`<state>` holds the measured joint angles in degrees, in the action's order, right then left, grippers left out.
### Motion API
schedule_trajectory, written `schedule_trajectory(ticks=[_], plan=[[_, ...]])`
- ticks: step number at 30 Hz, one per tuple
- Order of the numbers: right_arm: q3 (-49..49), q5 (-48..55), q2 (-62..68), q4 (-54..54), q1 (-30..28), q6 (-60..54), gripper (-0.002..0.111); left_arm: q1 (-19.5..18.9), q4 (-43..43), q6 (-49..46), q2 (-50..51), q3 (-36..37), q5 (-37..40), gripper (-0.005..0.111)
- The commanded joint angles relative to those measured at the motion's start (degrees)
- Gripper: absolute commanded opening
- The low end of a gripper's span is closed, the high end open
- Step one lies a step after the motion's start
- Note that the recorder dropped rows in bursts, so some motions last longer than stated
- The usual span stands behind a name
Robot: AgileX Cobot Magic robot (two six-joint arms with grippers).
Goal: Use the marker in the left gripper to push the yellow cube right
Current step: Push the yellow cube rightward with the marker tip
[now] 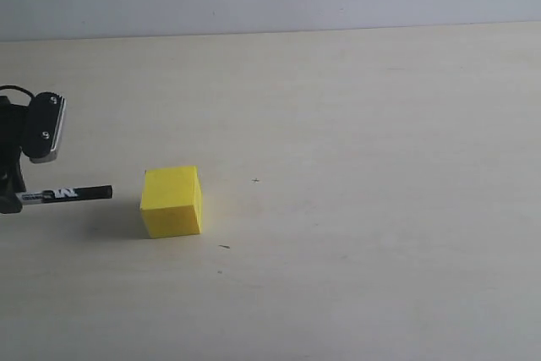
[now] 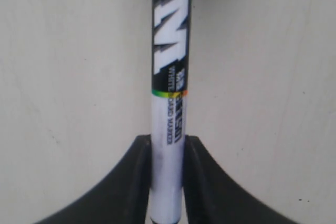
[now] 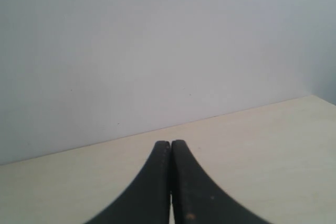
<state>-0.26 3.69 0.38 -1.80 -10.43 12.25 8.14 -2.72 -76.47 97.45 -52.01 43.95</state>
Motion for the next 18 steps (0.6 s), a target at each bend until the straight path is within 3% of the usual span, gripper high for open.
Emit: schedule_trajectory(ticks=[1,10,18], plan=[[0.3,-0.3,-0.4,-0.1,-0.2,-0.1,0.000,3.5,1.6,0.5,1.2,0.3,-0.7,0.000],[0.3,-0.3,-0.4,-0.1,-0.2,-0.1,0.000,11.7,5.5,0.2,4.8,-1.8,-4.8,0.000],[0.3,-0.3,-0.4,-0.1,-0.2,-0.1,0.000,7.0,6.1,2.2,5.2,-1.5,-1.6,0.000]])
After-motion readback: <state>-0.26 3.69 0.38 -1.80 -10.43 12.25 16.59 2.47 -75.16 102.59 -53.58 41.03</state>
